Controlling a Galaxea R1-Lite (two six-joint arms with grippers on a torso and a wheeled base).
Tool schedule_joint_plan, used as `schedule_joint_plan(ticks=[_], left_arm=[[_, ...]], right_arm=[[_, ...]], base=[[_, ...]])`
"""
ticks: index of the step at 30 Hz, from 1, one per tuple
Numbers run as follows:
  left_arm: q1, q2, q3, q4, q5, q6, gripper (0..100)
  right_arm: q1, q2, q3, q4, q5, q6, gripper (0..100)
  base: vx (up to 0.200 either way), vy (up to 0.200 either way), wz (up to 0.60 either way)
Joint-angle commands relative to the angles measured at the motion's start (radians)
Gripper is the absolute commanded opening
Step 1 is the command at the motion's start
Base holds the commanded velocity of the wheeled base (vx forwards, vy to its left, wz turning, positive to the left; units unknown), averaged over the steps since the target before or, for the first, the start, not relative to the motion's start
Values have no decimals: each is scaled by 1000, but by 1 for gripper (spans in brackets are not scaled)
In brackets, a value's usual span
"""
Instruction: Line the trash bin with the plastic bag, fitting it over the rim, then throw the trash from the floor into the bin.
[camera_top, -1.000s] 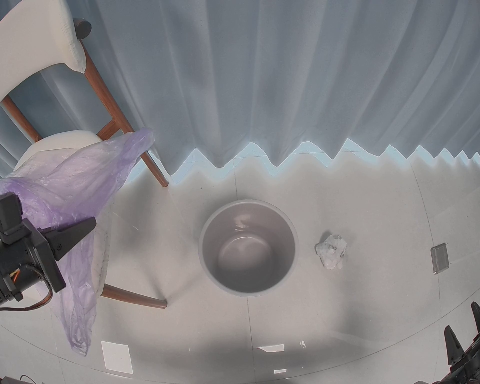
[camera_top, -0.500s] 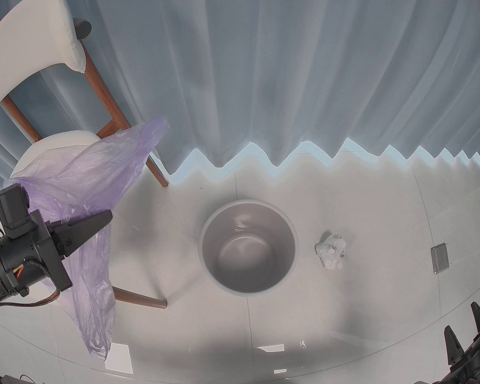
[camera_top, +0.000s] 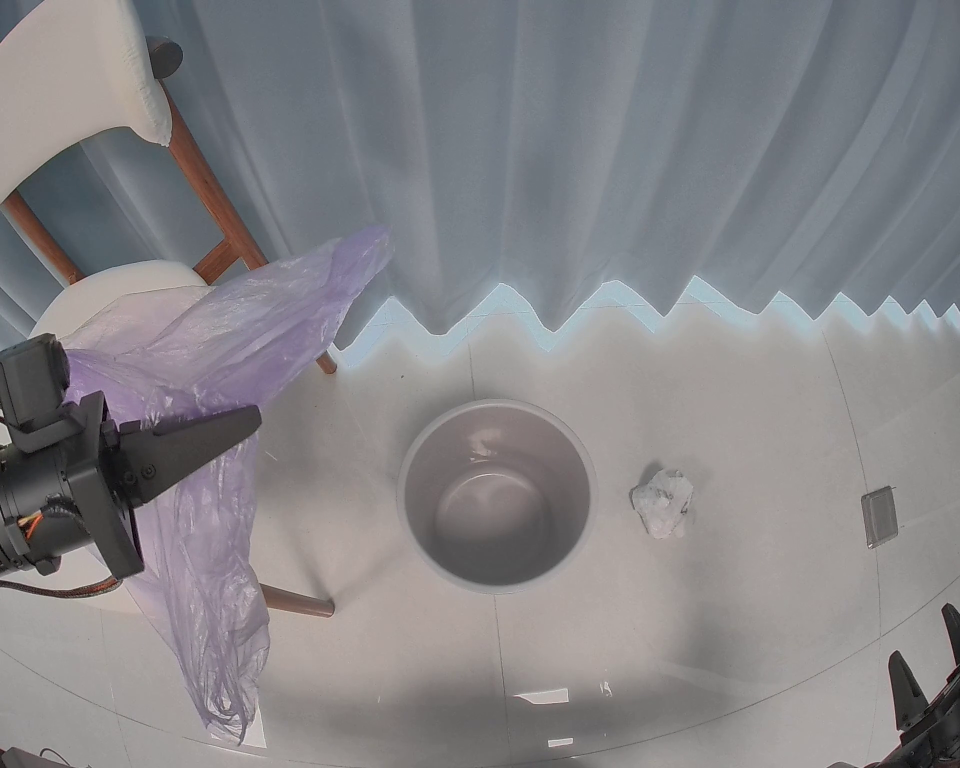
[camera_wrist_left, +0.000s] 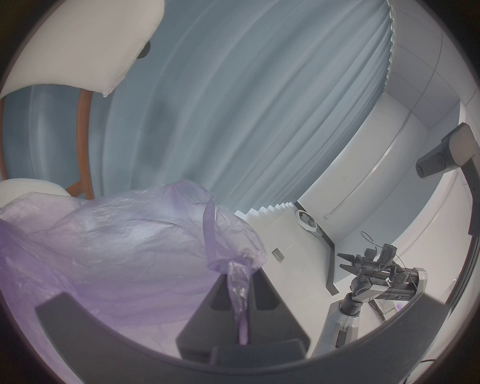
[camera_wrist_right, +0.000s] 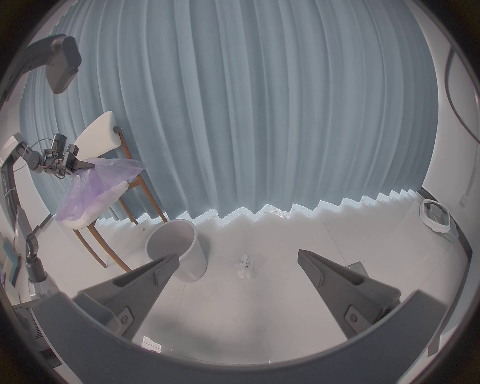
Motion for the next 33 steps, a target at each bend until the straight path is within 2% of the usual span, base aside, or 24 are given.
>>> schedule_joint_plan(ticks=[1,17,33], left_arm=[[-4,23,-20,1,-23,0,0],[-33,127,-140,1,-26,4,0],[-141,202,-241,1,-24,4,0]], right_arm=[[0,-18,18,0,0,0,100],[0,-18,18,0,0,0,100],[0,-18,18,0,0,0,100]], base=[[0,0,0],[0,0,0],[0,0,0]])
